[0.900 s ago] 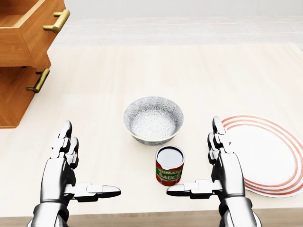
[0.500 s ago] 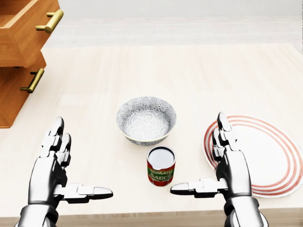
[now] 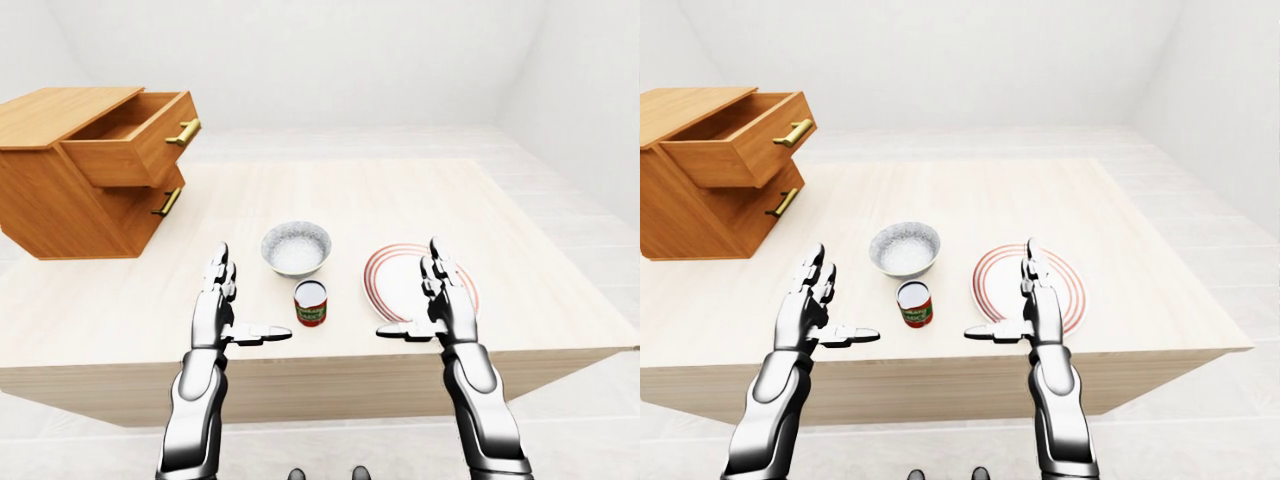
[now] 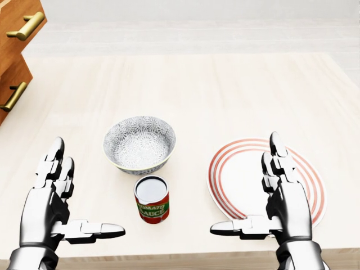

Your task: Put the bowl on the plate.

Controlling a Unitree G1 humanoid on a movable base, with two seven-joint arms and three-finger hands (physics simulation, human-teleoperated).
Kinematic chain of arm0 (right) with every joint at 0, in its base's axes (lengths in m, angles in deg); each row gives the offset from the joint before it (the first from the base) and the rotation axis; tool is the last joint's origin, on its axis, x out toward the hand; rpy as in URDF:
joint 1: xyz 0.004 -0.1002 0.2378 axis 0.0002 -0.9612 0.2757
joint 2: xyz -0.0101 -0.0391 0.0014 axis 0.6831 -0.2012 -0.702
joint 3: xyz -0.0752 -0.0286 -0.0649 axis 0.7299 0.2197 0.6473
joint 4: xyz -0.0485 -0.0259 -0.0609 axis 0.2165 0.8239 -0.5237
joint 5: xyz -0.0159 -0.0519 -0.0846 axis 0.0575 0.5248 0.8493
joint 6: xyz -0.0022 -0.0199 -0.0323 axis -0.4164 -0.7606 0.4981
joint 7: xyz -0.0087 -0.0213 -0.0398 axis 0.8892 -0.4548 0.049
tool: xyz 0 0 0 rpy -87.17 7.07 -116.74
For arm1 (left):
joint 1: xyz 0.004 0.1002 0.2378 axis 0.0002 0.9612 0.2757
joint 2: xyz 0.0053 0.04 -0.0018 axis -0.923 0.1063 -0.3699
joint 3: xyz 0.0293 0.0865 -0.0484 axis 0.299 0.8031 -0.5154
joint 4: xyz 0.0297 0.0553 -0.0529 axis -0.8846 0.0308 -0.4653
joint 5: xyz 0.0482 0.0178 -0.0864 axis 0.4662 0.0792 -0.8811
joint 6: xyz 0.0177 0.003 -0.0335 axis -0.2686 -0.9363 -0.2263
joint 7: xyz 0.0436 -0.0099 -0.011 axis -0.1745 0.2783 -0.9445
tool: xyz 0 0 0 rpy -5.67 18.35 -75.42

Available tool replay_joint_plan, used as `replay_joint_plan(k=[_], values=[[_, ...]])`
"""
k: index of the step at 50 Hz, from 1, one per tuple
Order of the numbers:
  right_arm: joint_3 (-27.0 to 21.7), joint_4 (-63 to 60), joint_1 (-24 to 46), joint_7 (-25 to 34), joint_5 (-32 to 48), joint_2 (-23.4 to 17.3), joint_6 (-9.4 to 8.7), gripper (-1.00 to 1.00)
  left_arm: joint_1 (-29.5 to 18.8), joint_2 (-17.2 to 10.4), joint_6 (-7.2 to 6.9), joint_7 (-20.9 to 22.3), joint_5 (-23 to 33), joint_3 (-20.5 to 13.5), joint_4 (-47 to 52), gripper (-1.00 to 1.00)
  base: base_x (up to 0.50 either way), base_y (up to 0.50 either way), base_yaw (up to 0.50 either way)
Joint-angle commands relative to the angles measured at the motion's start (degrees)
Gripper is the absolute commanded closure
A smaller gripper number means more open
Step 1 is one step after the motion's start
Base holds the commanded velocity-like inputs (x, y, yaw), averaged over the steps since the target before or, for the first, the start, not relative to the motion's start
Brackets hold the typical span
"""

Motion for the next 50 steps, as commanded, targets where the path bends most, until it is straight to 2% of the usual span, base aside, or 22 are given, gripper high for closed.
replay_joint_plan(k=[1,2,4,6,9,11,12,14,16,22,29,34,42,45,50], values=[[-1.4,-0.9,-1.7,0.7,-0.5,-0.5,1.37,-1.00,1.1,-0.1,0.66,0.4,-1.1,-2.1,1.8,-1.00,0.10,-0.50,0.00],[-1.5,-0.9,-1.7,0.6,-0.4,-0.5,1.29,-1.00,1.2,-0.2,0.65,0.7,-1.4,-2.5,2.0,-1.00,0.10,-0.50,0.00],[-1.8,-1.9,-2.2,0.6,-0.7,-0.5,1.01,-1.00,1.5,-0.8,-0.26,1.0,-1.9,-3.4,3.8,-1.00,0.07,-0.38,0.00],[-1.9,-3.5,-3.2,0.9,-0.7,-0.5,2.47,-1.00,2.0,-1.4,-0.26,1.5,-1.5,-4.1,5.2,-1.00,0.00,0.00,0.00],[-2.4,-6.7,-4.1,-0.2,1.0,-0.9,0.70,-1.00,3.4,-2.1,-0.26,2.3,-0.8,-5.0,7.2,-1.00,0.00,0.00,0.00],[-2.5,-8.1,-4.8,0.0,1.9,-1.1,0.81,-1.00,4.0,-2.0,-0.26,3.0,0.4,-5.1,7.3,-1.00,0.00,0.00,0.00],[-3.6,-11.8,-6.5,-0.6,2.8,-1.4,-0.41,-1.00,5.5,-2.4,-0.26,4.1,0.2,-5.9,8.8,-1.00,0.00,0.00,0.00],[-4.3,-13.2,-7.2,0.0,2.9,-1.1,-0.66,-1.00,5.8,-2.2,-0.26,5.0,0.2,-6.7,9.7,-1.00,0.00,0.00,0.00],[-5.6,-16.3,-8.6,1.1,2.2,-1.0,-1.78,-1.00,6.4,-2.2,-0.26,6.0,0.1,-8.0,11.4,-1.00,0.00,0.00,0.00],[-7.9,-22.1,-11.3,3.3,2.0,0.4,-1.78,-1.00,7.0,-1.6,-0.26,8.6,-0.4,-10.6,14.6,-1.00,0.00,0.00,0.00],[-8.4,-24.9,-13.0,5.6,3.2,1.9,-1.78,-1.00,7.8,-0.8,-0.26,10.2,0.8,-12.3,15.6,-1.00,0.00,0.00,0.00],[-9.0,-26.1,-13.5,6.8,3.4,2.5,-1.78,-1.00,7.7,-0.6,-0.26,11.5,-0.4,-14.5,16.4,-1.00,0.12,0.00,0.00],[-9.4,-27.4,-14.6,7.4,4.2,3.6,-0.95,-1.00,9.3,0.4,-0.26,13.5,0.3,-14.4,16.6,-1.00,0.22,0.00,0.00],[-10.3,-28.8,-14.6,7.8,3.7,3.5,-1.78,-1.00,9.6,0.5,-0.26,14.2,0.1,-14.8,17.0,-1.00,0.00,0.00,0.00],[-11.5,-29.6,-14.2,8.5,3.7,3.9,-1.78,-1.00,9.8,0.9,-0.26,15.0,-0.1,-15.6,17.8,-1.00,0.04,0.00,0.00]])
